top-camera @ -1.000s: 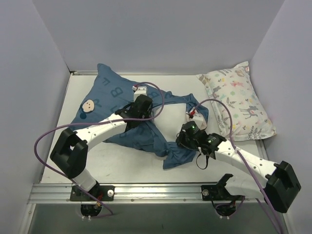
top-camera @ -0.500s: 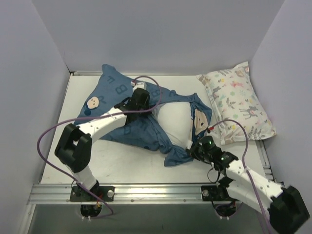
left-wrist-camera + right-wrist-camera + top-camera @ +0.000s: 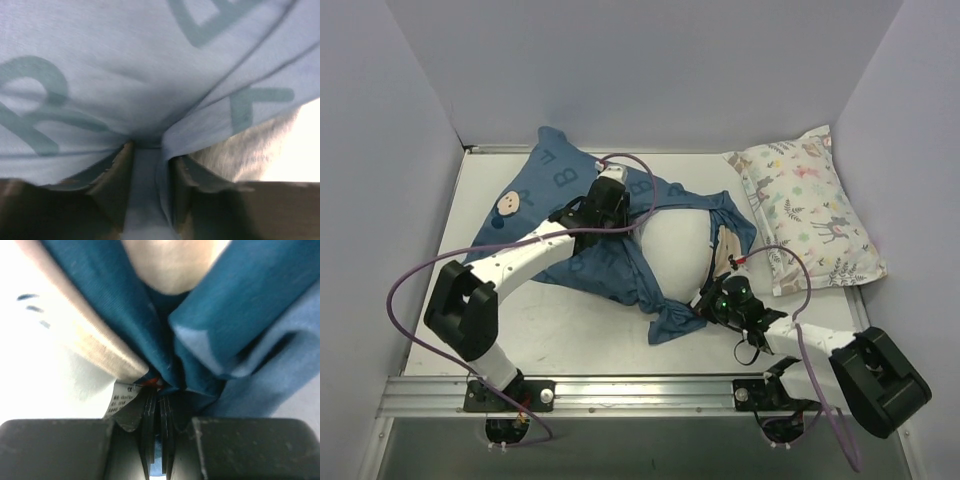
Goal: Remove the pillowcase from the pillow
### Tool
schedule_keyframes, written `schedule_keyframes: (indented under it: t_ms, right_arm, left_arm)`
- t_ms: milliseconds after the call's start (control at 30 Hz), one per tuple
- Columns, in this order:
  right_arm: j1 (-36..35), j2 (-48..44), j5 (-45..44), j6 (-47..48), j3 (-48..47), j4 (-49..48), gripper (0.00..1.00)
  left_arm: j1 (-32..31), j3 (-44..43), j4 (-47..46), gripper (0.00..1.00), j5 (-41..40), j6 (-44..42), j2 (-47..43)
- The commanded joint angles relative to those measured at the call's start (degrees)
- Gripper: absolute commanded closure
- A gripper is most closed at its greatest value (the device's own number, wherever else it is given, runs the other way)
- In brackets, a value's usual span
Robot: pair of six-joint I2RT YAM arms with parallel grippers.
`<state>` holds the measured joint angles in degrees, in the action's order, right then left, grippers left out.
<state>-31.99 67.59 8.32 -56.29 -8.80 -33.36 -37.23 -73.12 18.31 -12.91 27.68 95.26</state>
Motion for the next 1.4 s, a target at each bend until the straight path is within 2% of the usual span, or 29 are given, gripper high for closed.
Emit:
schedule_keyframes:
  t_ms: [0, 233, 300, 367, 533, 700, 767, 833, 933, 1267, 1333, 1367]
  right_arm:
    - [-1.32, -4.39, -2.16, 3.73, -1.92, 8.92, 0.99]
    - [-1.41, -9.93, -4.27, 5.75, -5.88, 15.43, 0.99]
    - [-1.41, -10.73, -4.54, 6.1, -6.84, 16.92, 0.99]
    - [-1.41, -11.25, -4.62, 6.19, -7.28, 17.8, 0.99]
    - [-1.41, -11.52, -4.71, 6.28, -7.99, 18.6, 0.99]
    - [-1.41, -11.96, -5.06, 5.93, -7.64, 18.95, 0.99]
    - [-1.41, -12.48, -5.24, 5.58, -7.29, 18.86, 0.99]
    - [-1.5, -13.01, -5.76, 5.14, -6.94, 19.21, 0.99]
    - [-1.5, -14.85, -6.2, 4.0, -5.45, 19.3, 1.0]
    - [-1.5, -20.66, -8.14, 1.98, -2.19, 20.36, 1.0]
    - [-1.5, -21.01, -8.14, 2.33, -2.19, 20.71, 1.0]
    - [-1.59, -21.27, -8.14, 2.5, -2.28, 20.71, 1.0]
  left_arm:
    - [-2.49, -2.45, 8.57, 0.53, -2.2, -5.35, -3.23]
    - [-6.88, -13.35, 15.88, 0.33, -6.86, -10.54, -5.35]
    - [-9.86, -16.87, 17.8, 0.29, -9.76, -12.12, -5.7]
    - [-11.97, -19.5, 18.61, 0.19, -12.3, -13.52, -6.14]
    - [-19.27, -22.76, 19.75, 0.09, -13.11, -14.32, -6.93]
    - [-24.81, -23.64, 19.23, 0.08, -8.37, -11.87, -4.05]
    - [-26.48, -23.3, 19.49, 0.08, -10.81, -9.68, -2.02]
    - [-26.58, -22.51, 19.84, 0.03, -13.36, -7.83, 0.96]
    - [-26.75, -21.89, 18.53, 0.03, -12.15, -6.06, 4.56]
    - [-25.88, -20.92, 16.41, 0.02, -17.15, -4.22, 16.0]
    - [-24.21, -21.09, 17.11, 0.03, -17.5, -3.6, 18.37]
    - [-23.77, -21.71, 17.46, 0.11, -17.42, -3.51, 19.25]
